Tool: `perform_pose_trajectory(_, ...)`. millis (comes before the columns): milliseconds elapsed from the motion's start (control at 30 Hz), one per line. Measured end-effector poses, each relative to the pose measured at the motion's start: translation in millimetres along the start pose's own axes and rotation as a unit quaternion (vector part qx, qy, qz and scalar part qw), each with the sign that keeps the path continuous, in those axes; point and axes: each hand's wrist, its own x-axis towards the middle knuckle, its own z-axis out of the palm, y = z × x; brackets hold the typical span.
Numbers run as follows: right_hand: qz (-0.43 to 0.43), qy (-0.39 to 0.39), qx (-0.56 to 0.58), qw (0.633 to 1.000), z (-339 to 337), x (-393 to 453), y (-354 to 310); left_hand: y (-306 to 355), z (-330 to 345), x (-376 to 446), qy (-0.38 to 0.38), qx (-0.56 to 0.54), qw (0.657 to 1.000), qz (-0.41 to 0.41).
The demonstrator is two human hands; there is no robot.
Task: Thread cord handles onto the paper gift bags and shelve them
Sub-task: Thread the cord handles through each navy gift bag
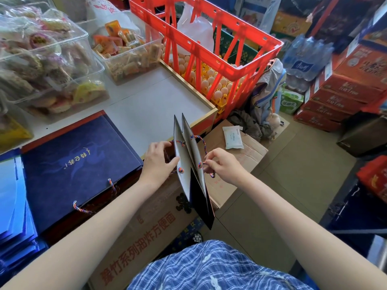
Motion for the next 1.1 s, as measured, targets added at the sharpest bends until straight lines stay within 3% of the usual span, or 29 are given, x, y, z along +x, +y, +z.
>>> perform_pose_trajectory(67, 0.008, -0.004, 0.006, 1.0, 2, 1, 1, 7, -5, 1, -0.111, -0.14, 0.971, -0.161)
perform_pose_trajectory(100, 0.013, -0.006, 0.008, 1.0, 4, 2, 1, 12, -6, 0, -0.181, -0.24, 0.926, -0.23)
perform_pose_trajectory(133, 0.016, -0.009, 0.012, 1.0, 5, 2, 1, 15, -7, -1, -0.236, -0.306, 0.884, -0.263)
perform_pose_trajectory(167, 0.016, -0.014, 0.021, 1.0, 6, 3, 1, 16, -5, -1, -0.271, -0.321, 0.869, -0.261)
perform_pose_trajectory(267, 0.021, -0.048, 0.029, 0.998, 4, 1, -1, 18, -2, 2, -0.319, -0.293, 0.873, -0.224)
perform_pose_trajectory(400, 0.045, -0.099, -0.008, 0.994, -3, 2, 4, 18, -8, 8, -0.389, -0.098, 0.904, -0.144)
perform_pose_trajectory(500, 0.044, -0.104, -0.072, 0.991, -10, 5, 2, 20, -7, 8, -0.385, 0.005, 0.92, -0.076)
perform_pose_trajectory(600, 0.032, -0.1, -0.133, 0.986, -20, 6, -4, 24, -3, 7, -0.334, 0.007, 0.941, -0.058)
perform_pose_trajectory(800, 0.002, -0.084, -0.059, 0.995, -27, 6, 2, 29, 1, 6, -0.286, -0.001, 0.958, -0.004)
perform_pose_trajectory(900, -0.001, -0.125, -0.069, 0.99, -34, 6, 0, 35, -1, 10, -0.283, 0.071, 0.954, 0.076)
perform_pose_trajectory(1033, 0.014, -0.011, -0.038, 0.999, -41, 37, -2, 38, -10, 16, -0.323, 0.105, 0.931, 0.131)
perform_pose_trajectory(1100, 0.047, -0.043, -0.04, 0.997, -29, 52, -5, 38, -9, 17, -0.34, 0.079, 0.93, 0.114)
